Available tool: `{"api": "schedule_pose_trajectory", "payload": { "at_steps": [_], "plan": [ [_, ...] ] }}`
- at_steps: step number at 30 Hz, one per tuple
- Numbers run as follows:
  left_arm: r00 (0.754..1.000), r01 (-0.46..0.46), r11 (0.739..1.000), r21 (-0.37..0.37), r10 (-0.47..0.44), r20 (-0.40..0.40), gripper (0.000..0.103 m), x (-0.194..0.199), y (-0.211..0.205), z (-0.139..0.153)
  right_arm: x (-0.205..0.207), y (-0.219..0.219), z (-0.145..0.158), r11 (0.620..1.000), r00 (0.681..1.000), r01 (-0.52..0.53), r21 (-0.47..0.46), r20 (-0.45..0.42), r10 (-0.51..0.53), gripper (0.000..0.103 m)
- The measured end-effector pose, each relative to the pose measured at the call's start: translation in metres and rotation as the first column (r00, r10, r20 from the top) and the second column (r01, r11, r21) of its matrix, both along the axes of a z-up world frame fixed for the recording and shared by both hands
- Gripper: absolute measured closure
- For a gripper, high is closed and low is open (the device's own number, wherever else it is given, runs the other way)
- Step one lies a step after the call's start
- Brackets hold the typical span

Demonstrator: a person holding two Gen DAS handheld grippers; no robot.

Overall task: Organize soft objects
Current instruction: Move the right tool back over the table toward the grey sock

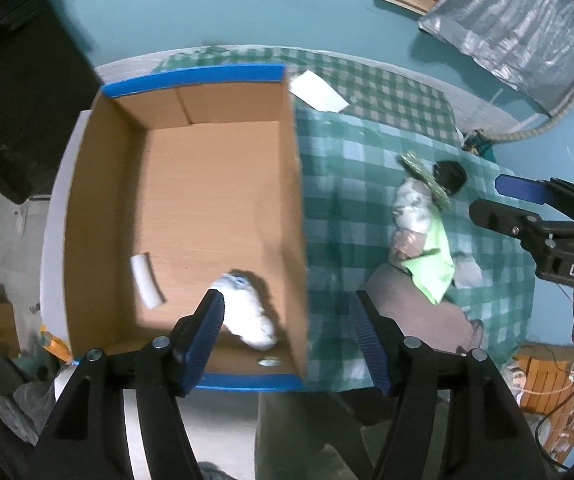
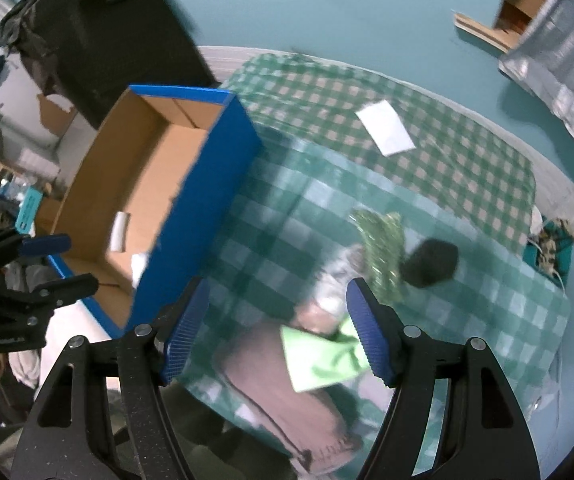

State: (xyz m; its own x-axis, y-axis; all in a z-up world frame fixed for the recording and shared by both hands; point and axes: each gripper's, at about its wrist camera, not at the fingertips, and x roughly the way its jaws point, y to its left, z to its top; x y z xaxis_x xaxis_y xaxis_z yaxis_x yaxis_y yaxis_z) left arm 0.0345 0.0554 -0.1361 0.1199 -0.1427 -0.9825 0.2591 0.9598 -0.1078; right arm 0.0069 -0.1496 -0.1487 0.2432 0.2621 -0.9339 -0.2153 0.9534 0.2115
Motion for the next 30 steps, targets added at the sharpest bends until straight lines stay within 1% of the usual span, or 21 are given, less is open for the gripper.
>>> {"api": "schedule_pose_trajectory", "payload": {
  "at_steps": [8, 15, 25, 30],
  "plan": [
    [0.998, 0.055, 0.998, -0.003, -0.055, -0.033, 0.036, -0.018, -0.036, -0.011, -0.021, -0.040, -0.015, 0.998, 0.998, 0.061, -0.008, -0.030, -0.062, 0.031],
    [0.994, 0.093, 0.996, -0.004, -0.094, -0.050, 0.033, -0.027, -0.063, -0.019, -0.032, -0.073, -0.026, 0.992, 0.991, 0.125, -0.014, -0.052, -0.125, 0.031],
    [0.989, 0.134, 0.991, 0.030, -0.132, -0.063, 0.030, -0.021, -0.099, -0.036, -0.044, -0.114, -0.057, 0.982, 0.977, 0.186, -0.041, -0.095, -0.189, 0.031],
    [0.988, 0.139, 0.990, 0.037, -0.136, -0.074, 0.028, -0.012, -0.110, -0.045, -0.049, -0.122, -0.075, 0.981, 0.973, 0.189, -0.052, -0.125, -0.194, 0.029]
  ]
}}
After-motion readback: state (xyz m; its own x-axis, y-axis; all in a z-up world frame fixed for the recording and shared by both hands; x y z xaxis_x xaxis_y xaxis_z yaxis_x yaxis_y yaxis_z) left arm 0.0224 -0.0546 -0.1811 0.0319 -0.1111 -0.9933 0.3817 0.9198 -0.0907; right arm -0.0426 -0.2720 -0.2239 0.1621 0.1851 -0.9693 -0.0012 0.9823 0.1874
